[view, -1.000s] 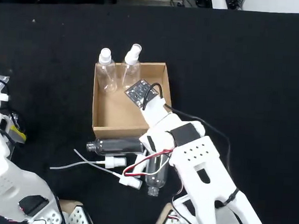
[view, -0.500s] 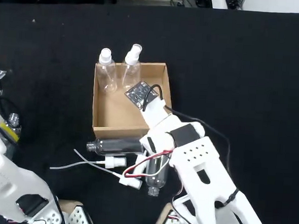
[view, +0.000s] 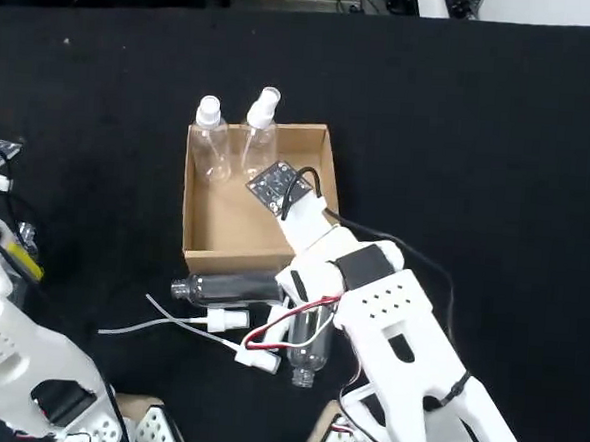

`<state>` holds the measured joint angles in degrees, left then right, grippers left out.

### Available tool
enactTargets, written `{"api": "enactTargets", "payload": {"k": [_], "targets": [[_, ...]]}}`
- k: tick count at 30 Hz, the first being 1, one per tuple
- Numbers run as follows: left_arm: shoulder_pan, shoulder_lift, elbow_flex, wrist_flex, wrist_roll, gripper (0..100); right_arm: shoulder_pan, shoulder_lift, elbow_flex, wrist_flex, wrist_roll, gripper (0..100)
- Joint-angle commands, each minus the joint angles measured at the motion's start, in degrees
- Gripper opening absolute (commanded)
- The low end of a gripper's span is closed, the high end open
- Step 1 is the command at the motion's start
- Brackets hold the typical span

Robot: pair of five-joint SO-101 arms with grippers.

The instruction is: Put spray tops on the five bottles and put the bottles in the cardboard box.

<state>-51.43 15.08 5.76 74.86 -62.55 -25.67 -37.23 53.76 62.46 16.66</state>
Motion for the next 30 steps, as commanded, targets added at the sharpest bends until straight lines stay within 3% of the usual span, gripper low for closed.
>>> {"api": "enactTargets", "payload": {"k": [1,17,24,30], "targets": [[0.4,-0.53,-2.33,-0.53,-0.53,27,-0.79,0.04,-0.22,-0.79,-0.26,14.5],[1.27,-0.53,1.27,-0.62,-0.79,27,-0.88,0.04,-0.22,-0.7,-0.26,14.5],[1.27,-1.05,1.45,0.0,-0.35,5,-0.88,-0.04,-0.31,-0.62,-0.26,14.5],[2.68,-1.14,0.84,5.27,-0.18,8,-0.88,-0.04,-1.01,0.88,-0.26,14.5]]}}
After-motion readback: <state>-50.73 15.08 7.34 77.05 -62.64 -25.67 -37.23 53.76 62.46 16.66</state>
